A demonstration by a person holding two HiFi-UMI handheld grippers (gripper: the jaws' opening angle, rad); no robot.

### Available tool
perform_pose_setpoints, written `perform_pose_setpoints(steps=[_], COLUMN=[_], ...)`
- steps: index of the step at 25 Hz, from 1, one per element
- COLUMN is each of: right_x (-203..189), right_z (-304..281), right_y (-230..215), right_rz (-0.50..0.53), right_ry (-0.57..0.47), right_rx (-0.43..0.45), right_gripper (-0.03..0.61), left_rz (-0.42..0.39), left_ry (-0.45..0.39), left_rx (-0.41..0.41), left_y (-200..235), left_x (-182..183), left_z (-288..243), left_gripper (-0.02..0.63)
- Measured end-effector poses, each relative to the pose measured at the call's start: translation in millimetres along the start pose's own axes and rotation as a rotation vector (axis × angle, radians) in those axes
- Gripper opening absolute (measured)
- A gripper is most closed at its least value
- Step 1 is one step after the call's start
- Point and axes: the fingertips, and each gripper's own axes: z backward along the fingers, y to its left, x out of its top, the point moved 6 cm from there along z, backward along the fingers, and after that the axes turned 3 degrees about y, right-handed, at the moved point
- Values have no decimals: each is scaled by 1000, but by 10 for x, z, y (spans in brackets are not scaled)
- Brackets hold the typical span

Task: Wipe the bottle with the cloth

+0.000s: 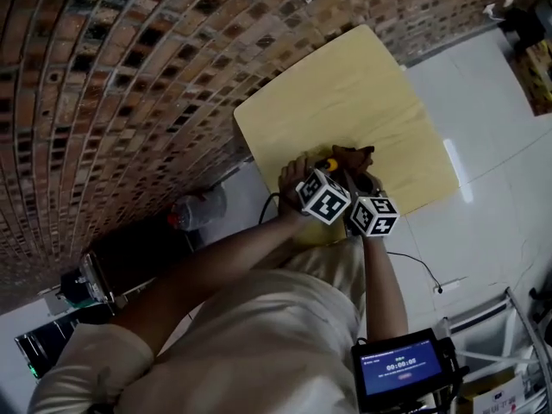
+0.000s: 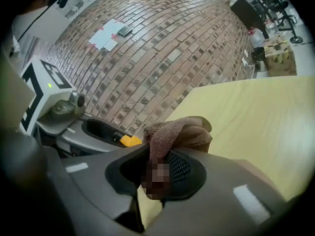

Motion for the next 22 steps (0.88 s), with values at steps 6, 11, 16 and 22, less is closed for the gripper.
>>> perform_pose_setpoints(steps=[6, 11, 16, 22], right_x=[-253, -313, -65, 121], right_z=[-183, -144, 358, 627], right_y=[-325, -415, -434, 169], right_rz=[145, 207, 61, 67], right_ry=[124, 212, 12, -85], right_rx=[-285, -344, -328, 4], right_gripper=[66, 66, 67, 66], left_rz=[96, 82, 7, -7], left_ry=[26, 21, -22, -83], left_rx=[-2, -6, -35, -86], left_y=[73, 72, 56, 92], left_x=[-1, -2, -21, -83], left_z=[24, 43, 120, 225], left_gripper=[175, 181, 207, 196])
